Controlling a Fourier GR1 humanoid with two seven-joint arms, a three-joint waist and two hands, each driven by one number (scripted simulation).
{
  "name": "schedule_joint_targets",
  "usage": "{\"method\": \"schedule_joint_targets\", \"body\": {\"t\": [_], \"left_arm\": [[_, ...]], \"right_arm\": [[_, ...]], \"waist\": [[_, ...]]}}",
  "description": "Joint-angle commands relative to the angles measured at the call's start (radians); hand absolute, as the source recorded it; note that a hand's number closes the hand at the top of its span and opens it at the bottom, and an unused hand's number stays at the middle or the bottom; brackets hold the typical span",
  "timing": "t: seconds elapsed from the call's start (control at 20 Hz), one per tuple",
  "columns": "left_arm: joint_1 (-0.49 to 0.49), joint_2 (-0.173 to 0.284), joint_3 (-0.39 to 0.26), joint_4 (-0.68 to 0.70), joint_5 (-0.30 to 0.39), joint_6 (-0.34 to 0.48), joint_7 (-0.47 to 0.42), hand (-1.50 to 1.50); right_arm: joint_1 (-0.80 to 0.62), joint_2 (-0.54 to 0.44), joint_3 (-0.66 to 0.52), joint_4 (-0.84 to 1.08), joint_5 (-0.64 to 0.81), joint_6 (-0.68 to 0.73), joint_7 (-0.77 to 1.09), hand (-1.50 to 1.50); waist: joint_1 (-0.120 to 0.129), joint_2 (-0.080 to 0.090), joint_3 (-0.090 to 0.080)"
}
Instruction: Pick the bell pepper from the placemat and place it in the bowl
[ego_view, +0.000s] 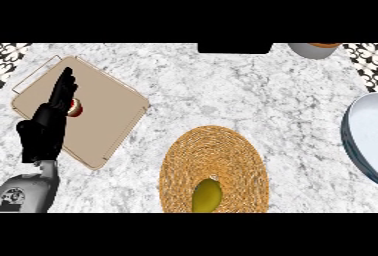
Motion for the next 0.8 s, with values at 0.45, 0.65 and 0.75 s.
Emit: {"method": "schedule_joint_targets", "body": {"t": [0.45, 0.65, 0.75], "left_arm": [[-0.021, -0.014, -0.007, -0.010, -0.015, -0.021, 0.022, 0.00], [-0.044, -0.010, 0.019, 0.015, -0.006, -0.024, 0.033, 0.00], [-0.080, -0.034, 0.001, 0.033, -0.035, -0.003, 0.049, 0.00]], "right_arm": [[-0.342, -0.128, -0.096, 0.759, -0.152, 0.094, -0.308, -1.50], [-0.371, -0.125, -0.150, 0.899, -0.213, 0.086, -0.488, -1.50], [-0.385, -0.131, -0.170, 0.950, -0.226, 0.052, -0.566, -1.50]], "waist": [[0.014, 0.003, 0.002], [0.010, 0.004, 0.002], [0.005, 0.004, 0.002]]}}
